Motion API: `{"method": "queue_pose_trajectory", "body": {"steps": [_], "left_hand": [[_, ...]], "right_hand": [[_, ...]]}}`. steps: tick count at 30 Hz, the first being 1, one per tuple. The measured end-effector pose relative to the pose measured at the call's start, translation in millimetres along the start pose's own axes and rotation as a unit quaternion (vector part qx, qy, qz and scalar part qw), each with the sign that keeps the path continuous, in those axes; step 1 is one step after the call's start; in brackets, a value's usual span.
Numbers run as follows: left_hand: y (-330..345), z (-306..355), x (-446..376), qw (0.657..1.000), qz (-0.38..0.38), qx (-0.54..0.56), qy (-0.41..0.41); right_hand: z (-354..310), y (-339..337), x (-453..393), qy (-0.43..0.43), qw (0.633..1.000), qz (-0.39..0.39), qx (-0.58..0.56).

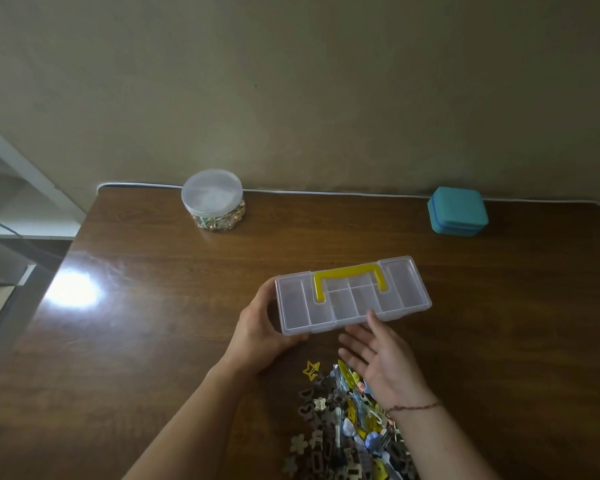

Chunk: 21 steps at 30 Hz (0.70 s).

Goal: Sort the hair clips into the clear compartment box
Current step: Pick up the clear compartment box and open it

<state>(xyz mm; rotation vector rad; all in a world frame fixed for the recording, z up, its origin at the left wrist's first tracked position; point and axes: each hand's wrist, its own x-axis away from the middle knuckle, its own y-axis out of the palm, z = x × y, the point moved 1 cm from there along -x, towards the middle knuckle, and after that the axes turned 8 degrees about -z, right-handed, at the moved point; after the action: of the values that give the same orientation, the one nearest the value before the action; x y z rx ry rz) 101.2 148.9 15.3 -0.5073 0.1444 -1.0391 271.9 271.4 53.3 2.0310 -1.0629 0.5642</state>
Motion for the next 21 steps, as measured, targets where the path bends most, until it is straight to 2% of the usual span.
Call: {"method": "queue_pose_trajectory", "body": {"steps": [5,12,21], "left_hand": [[2.4,1.6,1.1,1.0,0.013,0.02,0.013],[3.1,1.5,0.3,0.999,0.008,0.032,0.016],[3.1,-9.3,2.4,0.999,-0.018,0.035,-0.022]], "right_hand": [[17.9,28.0,0.2,0.037,0.999,-0.015,-0.016],[15.9,38.2,6.5,0.016,0.998,0.042,0.043],[-18.5,43.8,43.1,0.02,0.985,-0.036,0.167]]}}
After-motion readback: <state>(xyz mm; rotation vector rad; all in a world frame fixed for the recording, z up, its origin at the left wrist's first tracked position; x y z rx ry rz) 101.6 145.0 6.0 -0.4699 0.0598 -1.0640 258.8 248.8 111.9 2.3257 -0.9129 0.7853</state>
